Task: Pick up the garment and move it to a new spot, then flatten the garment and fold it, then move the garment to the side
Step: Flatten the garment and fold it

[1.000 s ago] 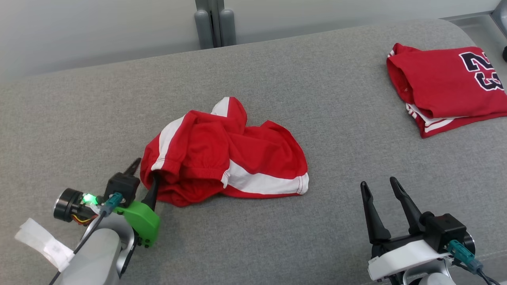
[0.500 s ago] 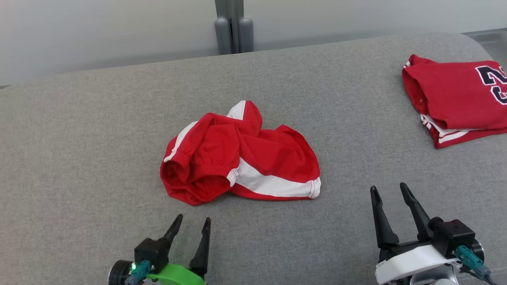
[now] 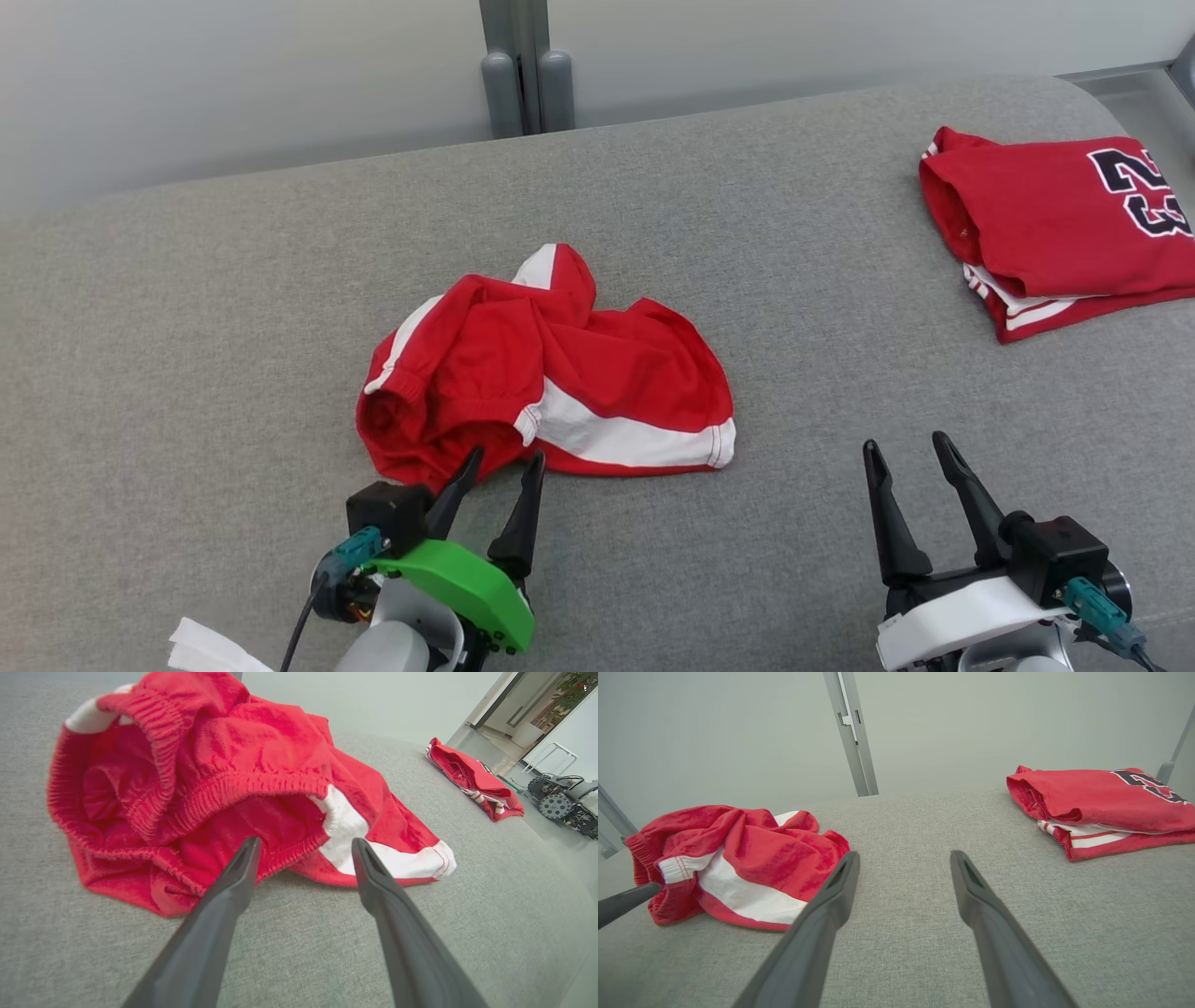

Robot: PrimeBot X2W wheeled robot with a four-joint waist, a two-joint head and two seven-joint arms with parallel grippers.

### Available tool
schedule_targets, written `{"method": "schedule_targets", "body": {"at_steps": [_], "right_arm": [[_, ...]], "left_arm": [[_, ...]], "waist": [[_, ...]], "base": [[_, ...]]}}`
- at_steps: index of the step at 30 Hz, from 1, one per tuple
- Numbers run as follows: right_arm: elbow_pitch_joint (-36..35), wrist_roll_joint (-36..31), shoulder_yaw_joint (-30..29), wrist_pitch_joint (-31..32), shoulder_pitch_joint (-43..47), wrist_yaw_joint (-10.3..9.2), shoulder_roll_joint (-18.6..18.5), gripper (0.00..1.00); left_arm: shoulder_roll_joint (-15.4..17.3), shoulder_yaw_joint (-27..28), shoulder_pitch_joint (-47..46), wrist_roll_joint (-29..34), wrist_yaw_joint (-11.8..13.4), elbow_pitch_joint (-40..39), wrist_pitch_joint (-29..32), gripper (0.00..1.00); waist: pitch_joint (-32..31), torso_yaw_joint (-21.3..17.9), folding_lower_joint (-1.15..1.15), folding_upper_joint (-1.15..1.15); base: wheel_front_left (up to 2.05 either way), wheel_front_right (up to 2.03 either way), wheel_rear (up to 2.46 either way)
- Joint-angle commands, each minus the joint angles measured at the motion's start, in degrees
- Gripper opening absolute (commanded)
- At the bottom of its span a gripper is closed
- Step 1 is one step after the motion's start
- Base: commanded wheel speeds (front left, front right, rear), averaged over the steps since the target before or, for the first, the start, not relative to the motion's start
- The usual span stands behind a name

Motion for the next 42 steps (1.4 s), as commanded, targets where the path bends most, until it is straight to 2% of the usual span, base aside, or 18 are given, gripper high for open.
{"method": "schedule_targets", "body": {"at_steps": [1, 6, 8, 9, 10, 12, 19, 22, 27, 31, 36, 42], "right_arm": [[-0.02, 0.17, 0.01, 0.01, 0.35, -0.05, -0.02, 1.0], [-0.09, 0.45, 0.41, 0.01, 0.55, -0.06, -0.01, 1.0], [-0.12, 0.44, 0.45, 0.01, 0.33, -0.06, -0.01, 1.0], [-0.11, 0.41, 0.44, 0.01, 0.19, -0.05, -0.01, 1.0], [-0.1, 0.31, 0.35, 0.01, 0.03, -0.05, -0.02, 1.0], [-0.1, 0.03, 0.18, 0.01, -0.19, -0.05, -0.01, 1.0], [0.31, 0.75, 0.71, 0.01, 0.1, -0.05, -0.18, 1.0], [1.65, 2.75, 3.38, 0.01, 0.13, -0.06, -1.01, 1.0], [4.95, 6.64, 6.43, 0.01, -1.71, -0.05, -1.82, 1.0], [10.18, 10.71, 10.12, 0.01, -4.6, -0.05, -2.75, 1.0], [18.31, 15.84, 15.6, 0.01, -10.41, -0.05, -5.66, 1.0], [25.9, 21.02, 20.77, 0.01, -16.39, -0.04, -7.77, 1.0]], "left_arm": [[0.1, -0.17, -1.18, -0.39, -0.17, 0.51, -0.49, 1.0], [0.02, -0.89, -2.91, -0.66, -0.24, 1.9, -1.37, 0.99], [0.01, -0.95, -3.75, -0.72, -0.26, 2.24, -1.65, 0.84], [0.0, -1.03, -4.07, -0.71, -0.27, 2.36, -1.75, 0.73], [-0.01, -1.09, -4.4, -0.71, -0.27, 2.53, -1.96, 0.36], [-0.03, -1.26, -4.76, -1.15, -0.37, 2.76, -2.15, 0.0], [0.15, -2.72, -5.18, -3.1, -0.78, 3.85, -1.85, 0.0], [1.41, -2.36, -3.84, -3.48, -0.81, 3.48, -2.16, 0.0], [3.68, -1.5, -1.32, -3.28, 0.6, 1.67, -2.37, 0.0], [5.22, -0.75, 0.31, -3.72, 1.39, 0.04, -2.25, 0.0], [6.26, -1.15, -0.16, -2.98, 1.77, -1.54, -1.72, 0.0], [6.01, -1.59, -1.79, -2.74, 1.77, -2.46, -1.63, 0.0]], "waist": [[0.25, -0.52, 0.0, 0.0], [0.66, -1.2, 0.0, 0.0], [0.92, -1.34, 0.0, 0.0], [1.03, -1.37, 0.0, 0.0], [1.15, -1.38, 0.0, 0.0], [1.4, -1.28, 0.0, 0.0], [0.92, 0.54, 0.0, 0.0], [0.14, 1.74, 0.0, 0.0], [-1.02, 3.85, 0.0, 0.0], [-1.38, 5.33, 0.0, 0.0], [-0.75, 7.1, 0.0, 0.0], [0.58, 8.92, 0.0, 0.0]], "base": [[0.0, 0.0, 0.0], [0.0, 0.0, 0.0], [0.0, 0.0, 0.0], [0.0, 0.0, 0.0], [0.0, 0.0, 0.0], [0.0, 0.0, 0.0], [0.0, 0.0, 0.0], [0.0, 0.0, 0.0], [0.0, 0.0, 0.0], [0.0, 0.0, 0.0], [0.0, 0.0, 0.0], [0.0, 0.0, 0.0]]}}
